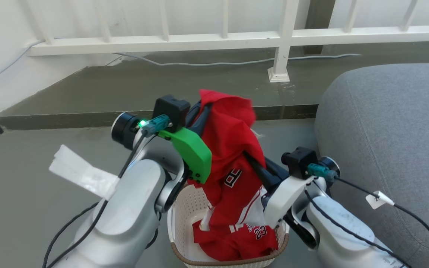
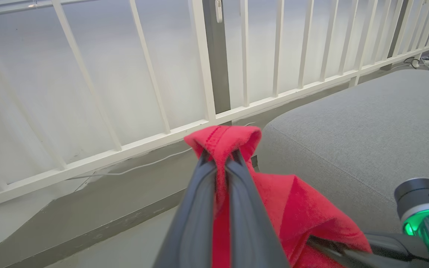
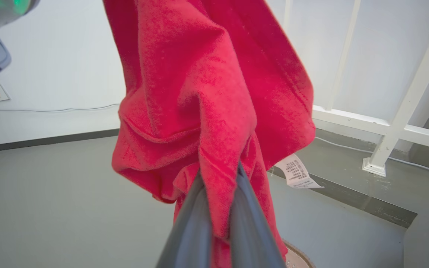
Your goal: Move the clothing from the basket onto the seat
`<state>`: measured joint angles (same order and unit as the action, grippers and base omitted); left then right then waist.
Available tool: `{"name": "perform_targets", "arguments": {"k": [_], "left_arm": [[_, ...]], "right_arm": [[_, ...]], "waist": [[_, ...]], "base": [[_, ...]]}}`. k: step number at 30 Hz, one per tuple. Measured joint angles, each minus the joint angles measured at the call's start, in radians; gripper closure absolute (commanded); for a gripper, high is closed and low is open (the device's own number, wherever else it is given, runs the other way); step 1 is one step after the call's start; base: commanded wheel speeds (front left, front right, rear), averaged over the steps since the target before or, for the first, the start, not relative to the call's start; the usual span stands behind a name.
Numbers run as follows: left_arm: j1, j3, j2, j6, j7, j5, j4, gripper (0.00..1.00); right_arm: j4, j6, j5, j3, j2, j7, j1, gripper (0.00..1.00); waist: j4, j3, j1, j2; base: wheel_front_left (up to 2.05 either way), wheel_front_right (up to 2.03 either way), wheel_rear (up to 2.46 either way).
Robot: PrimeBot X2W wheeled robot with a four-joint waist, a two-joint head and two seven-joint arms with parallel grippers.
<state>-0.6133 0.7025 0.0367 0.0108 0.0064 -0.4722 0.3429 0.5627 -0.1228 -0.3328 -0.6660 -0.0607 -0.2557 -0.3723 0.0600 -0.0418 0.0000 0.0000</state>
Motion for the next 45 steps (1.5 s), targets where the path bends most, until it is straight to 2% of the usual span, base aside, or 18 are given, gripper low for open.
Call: {"name": "perform_targets", "arguments": {"k": [1,2,3,13,27,32,37,45], "left_arm": [[0.005,-0.005,0.003,-0.006,0.000,-0.002,0.001,0.53],[0.012,-0.012,0.006,-0.012,-0.002,-0.006,0.002,0.31],[0.020,-0.020,0.009,-0.013,-0.005,-0.009,0.003,0.00],[0.095,-0.057,0.037,-0.037,-0.064,-0.029,0.002,0.00],[0.205,-0.042,0.074,-0.019,-0.135,-0.050,-0.017,0.00],[0.233,-0.021,0.075,-0.003,-0.158,-0.050,-0.035,0.00],[0.264,-0.008,0.077,0.003,-0.179,-0.049,-0.058,0.00],[0.298,0.018,0.076,0.012,-0.194,-0.048,-0.095,0.00]], "right_arm": [[0.000,0.000,-0.003,0.006,0.000,0.000,-0.005,1.00],[-0.001,0.001,-0.003,0.012,0.000,0.000,-0.010,1.00],[-0.002,0.002,-0.003,0.019,0.000,0.000,-0.014,1.00],[-0.024,0.031,-0.001,0.110,-0.021,0.000,-0.057,1.00],[-0.063,0.064,0.013,0.202,-0.100,0.000,-0.070,1.00],[-0.083,0.081,0.017,0.230,-0.124,0.000,-0.070,1.00],[-0.103,0.082,0.018,0.247,-0.137,0.000,-0.070,1.00],[-0.140,0.114,0.018,0.298,-0.162,0.000,-0.064,1.00]], "waist": [[-0.004,0.002,0.0000,0.0000],[-0.008,0.004,0.0000,0.0000],[-0.011,0.006,0.0000,0.0000],[-0.051,0.026,0.0000,0.0000],[-0.095,0.035,0.0000,0.0000],[-0.128,0.034,0.0000,0.0000],[-0.170,0.033,0.0000,0.0000],[-0.250,0.036,0.0000,0.0000]], "base": [[0.00,0.00,0.00],[0.00,0.00,0.00],[0.00,0.00,0.00],[0.00,0.00,0.00],[0.00,0.00,0.00],[0.00,0.00,0.00],[0.00,0.00,0.00],[0.00,0.00,0.00]]}}
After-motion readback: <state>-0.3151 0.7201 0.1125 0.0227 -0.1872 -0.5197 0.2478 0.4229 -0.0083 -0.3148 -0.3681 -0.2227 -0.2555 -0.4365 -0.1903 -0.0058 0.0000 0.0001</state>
